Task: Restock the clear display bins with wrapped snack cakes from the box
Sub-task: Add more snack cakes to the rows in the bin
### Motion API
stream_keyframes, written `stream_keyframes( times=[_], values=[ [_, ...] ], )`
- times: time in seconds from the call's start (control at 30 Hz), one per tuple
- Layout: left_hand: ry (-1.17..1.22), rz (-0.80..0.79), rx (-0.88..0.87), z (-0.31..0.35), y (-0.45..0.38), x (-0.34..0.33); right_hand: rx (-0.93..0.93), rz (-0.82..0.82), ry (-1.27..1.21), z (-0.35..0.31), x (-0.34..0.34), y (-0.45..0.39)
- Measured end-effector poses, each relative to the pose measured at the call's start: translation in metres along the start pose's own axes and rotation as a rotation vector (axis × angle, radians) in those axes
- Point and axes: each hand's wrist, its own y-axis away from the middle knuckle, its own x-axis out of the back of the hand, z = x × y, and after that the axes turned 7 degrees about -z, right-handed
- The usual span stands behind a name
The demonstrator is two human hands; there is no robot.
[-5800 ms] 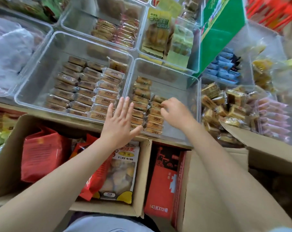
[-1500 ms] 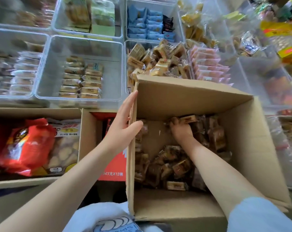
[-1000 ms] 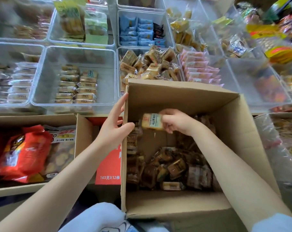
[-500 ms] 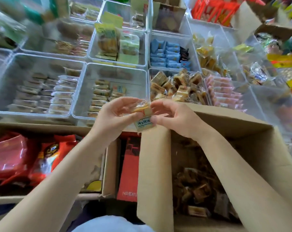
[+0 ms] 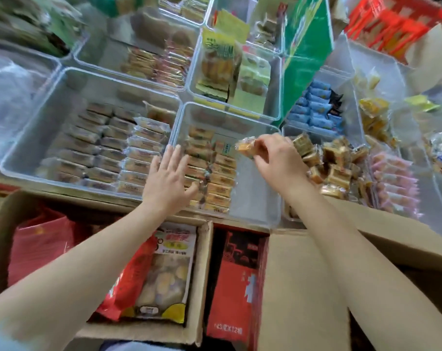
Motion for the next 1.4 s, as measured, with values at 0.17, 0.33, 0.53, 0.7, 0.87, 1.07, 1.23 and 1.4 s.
stream_keyframes(
  times=[0.17,0.33,0.53,0.7,0.87,1.07,1.23,1.4],
  values=[
    [-0.008,0.02,-0.006,-0.002,-0.001,-0.002,-0.123,-0.12,0.023,0.014,-0.047,-0.076],
    [0.013,0.002,-0.004,-0.001,-0.001,-0.002,-0.11,-0.323,0.058,0.016,-0.088,-0.127],
    [-0.008,0.022,-0.009,0.0,-0.002,-0.004,-0.282,-0.589,-0.026,0.011,-0.111,-0.15],
    [-0.02,0.021,-0.012,0.001,-0.001,-0.004,-0.534,-0.646,-0.428,0.03,-0.118,-0.156],
    [-0.028,0.023,-0.01,0.001,-0.001,-0.004,-0.61,-0.673,-0.572,0.038,-0.125,-0.156],
    [-0.029,0.015,-0.011,0.002,-0.001,-0.002,-0.567,-0.682,-0.576,0.043,-0.121,-0.151],
    [-0.019,0.014,-0.01,0.002,-0.001,-0.002,-0.384,-0.456,-0.397,0.042,-0.125,-0.133],
    [-0.01,0.003,-0.007,0.002,-0.001,-0.002,-0.427,-0.488,-0.454,0.039,-0.131,-0.119]
  ],
)
